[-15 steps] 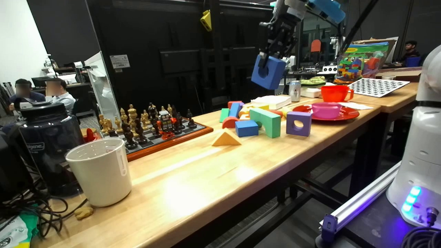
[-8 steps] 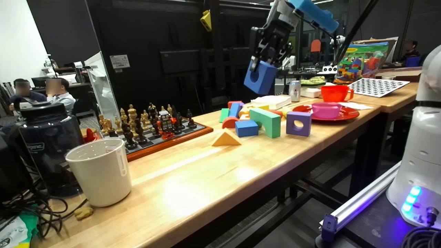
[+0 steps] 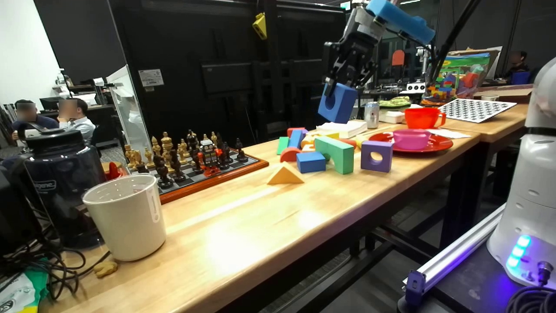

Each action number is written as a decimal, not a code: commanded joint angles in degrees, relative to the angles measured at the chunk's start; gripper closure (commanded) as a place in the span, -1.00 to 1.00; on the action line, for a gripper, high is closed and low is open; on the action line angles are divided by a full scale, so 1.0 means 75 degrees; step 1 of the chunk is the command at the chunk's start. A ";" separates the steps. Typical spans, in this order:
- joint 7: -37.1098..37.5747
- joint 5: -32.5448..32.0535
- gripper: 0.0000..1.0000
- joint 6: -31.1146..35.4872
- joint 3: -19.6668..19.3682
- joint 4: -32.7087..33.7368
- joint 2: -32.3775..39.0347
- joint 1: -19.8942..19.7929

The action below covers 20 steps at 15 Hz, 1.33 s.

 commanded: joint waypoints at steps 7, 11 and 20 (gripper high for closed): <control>0.0301 -0.0719 0.69 -0.1471 0.0047 0.0086 -0.0575 -0.0965; 0.0543 -0.1252 0.69 -0.1568 0.0269 0.0407 -0.0310 -0.1346; 0.0562 -0.1838 0.69 -0.1409 0.0627 0.1253 0.0745 -0.1558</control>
